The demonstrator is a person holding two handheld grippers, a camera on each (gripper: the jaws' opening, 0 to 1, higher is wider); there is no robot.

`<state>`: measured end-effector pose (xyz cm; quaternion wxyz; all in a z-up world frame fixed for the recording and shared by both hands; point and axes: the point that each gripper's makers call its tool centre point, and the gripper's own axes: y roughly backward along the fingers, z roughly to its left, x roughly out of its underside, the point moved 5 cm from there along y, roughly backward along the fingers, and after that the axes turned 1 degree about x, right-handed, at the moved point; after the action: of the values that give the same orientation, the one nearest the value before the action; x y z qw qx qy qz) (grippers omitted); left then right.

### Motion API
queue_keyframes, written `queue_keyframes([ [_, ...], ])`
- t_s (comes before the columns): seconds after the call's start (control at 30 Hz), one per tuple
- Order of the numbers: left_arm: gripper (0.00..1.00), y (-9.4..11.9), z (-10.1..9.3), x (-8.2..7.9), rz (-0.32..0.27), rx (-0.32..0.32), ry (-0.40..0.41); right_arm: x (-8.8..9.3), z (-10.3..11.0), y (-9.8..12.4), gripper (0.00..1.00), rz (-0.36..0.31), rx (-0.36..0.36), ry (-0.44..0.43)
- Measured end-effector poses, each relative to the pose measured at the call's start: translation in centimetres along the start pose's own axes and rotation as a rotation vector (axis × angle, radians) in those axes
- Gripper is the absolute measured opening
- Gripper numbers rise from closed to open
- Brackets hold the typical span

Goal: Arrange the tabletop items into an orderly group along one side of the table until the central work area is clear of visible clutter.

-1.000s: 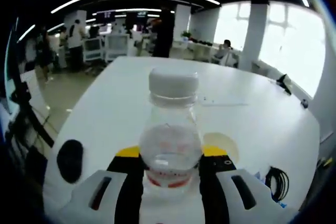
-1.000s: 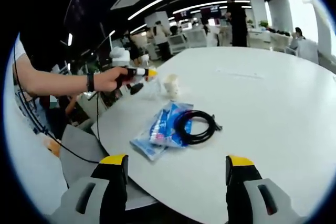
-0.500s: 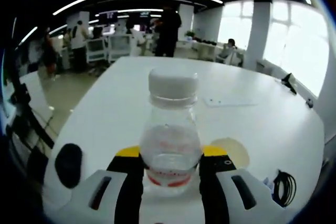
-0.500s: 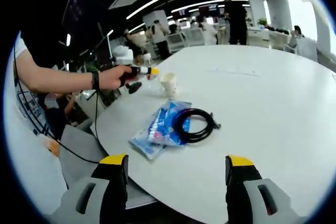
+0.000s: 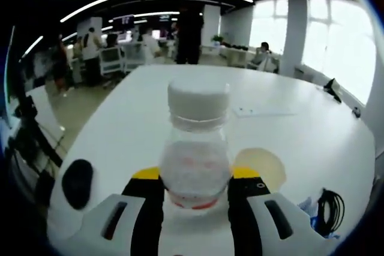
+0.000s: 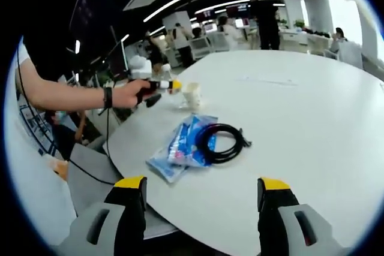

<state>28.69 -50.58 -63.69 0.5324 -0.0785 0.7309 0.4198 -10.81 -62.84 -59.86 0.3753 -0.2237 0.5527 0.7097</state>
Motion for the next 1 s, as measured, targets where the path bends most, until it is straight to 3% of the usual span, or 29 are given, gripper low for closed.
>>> queue_keyframes([
  [0.47, 0.40, -0.3, 0.0, 0.1, 0.002, -0.042, 0.037, -0.1, 0.3, -0.3, 0.77, 0.002, -0.007, -0.004],
  [0.7, 0.41, -0.1, 0.1, 0.0, 0.014, 0.010, 0.057, 0.1, 0.3, -0.3, 0.76, 0.006, -0.011, -0.004],
  [1.0, 0.44, 0.9, -0.2, -1.2, -0.022, 0.089, 0.033, -0.1, 0.7, -0.6, 0.77, 0.001, -0.025, 0.001],
])
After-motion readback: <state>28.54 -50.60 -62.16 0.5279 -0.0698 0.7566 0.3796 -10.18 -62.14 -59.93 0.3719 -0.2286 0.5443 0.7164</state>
